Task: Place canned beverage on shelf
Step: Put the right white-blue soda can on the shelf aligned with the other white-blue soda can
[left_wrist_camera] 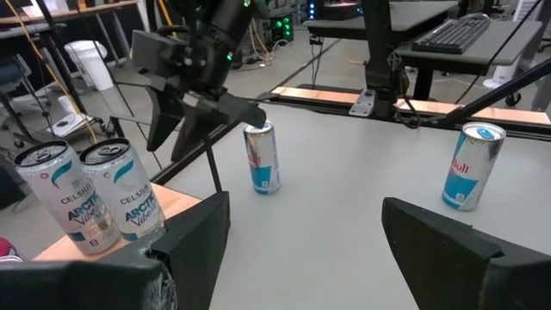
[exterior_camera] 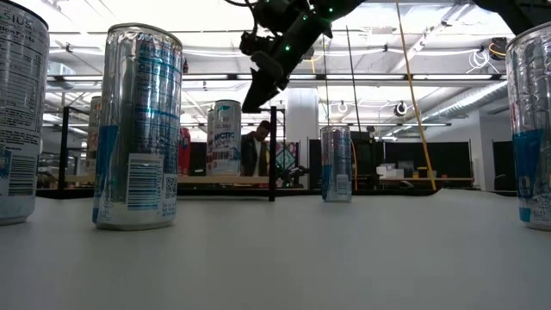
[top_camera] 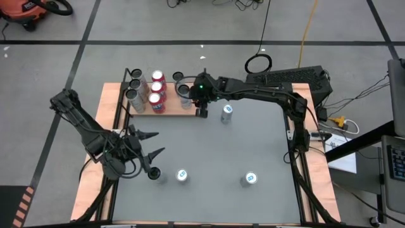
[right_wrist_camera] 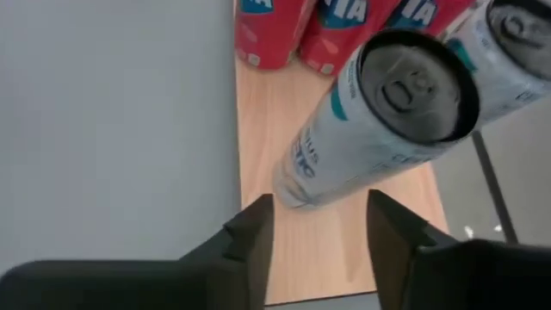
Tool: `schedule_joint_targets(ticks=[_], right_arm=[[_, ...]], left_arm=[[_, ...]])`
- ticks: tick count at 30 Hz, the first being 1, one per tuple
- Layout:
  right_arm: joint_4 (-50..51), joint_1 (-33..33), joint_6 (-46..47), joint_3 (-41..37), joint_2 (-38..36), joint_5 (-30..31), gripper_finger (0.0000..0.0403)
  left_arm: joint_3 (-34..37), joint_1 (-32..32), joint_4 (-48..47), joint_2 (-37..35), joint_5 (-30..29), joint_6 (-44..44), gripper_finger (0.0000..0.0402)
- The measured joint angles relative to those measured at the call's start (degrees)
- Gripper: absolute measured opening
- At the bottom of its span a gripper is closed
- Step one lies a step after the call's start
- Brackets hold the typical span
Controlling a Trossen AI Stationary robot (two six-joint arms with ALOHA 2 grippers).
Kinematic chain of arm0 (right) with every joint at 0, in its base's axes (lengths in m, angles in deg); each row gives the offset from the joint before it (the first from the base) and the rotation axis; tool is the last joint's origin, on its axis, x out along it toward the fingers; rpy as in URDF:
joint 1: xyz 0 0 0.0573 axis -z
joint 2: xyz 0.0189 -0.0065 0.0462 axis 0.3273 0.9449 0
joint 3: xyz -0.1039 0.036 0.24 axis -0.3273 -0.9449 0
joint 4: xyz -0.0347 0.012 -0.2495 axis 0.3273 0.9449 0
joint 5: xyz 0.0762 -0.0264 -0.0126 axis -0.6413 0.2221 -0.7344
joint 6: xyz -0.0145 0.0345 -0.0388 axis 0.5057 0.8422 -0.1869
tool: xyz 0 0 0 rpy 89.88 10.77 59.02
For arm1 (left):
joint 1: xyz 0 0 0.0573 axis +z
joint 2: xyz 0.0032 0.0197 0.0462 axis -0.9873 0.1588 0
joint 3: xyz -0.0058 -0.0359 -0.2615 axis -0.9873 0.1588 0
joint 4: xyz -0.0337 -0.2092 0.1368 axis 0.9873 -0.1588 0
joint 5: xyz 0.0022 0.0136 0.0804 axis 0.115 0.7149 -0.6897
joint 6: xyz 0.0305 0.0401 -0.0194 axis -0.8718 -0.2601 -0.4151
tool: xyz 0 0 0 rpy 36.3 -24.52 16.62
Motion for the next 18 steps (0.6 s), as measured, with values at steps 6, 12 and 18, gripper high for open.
schedule_joint_targets(ticks=[6,12,18], right_arm=[[-0.44,0.55,-1.74,0.0,0.62,-0.27,0.0059],[-2.88,0.82,-3.52,0.0,2.23,-1.73,0.0023],[-3.4,1.32,-4.83,0.0,3.65,-1.62,0.0008]], left_arm=[[0.0,0.0,-0.02,0.93,-1.03,0.02,0.0301],[0.0,0.0,-0.03,0.93,-2.14,0.02,0.0301],[0.0,0.0,-0.12,0.93,-2.32,0.0,0.0301]])
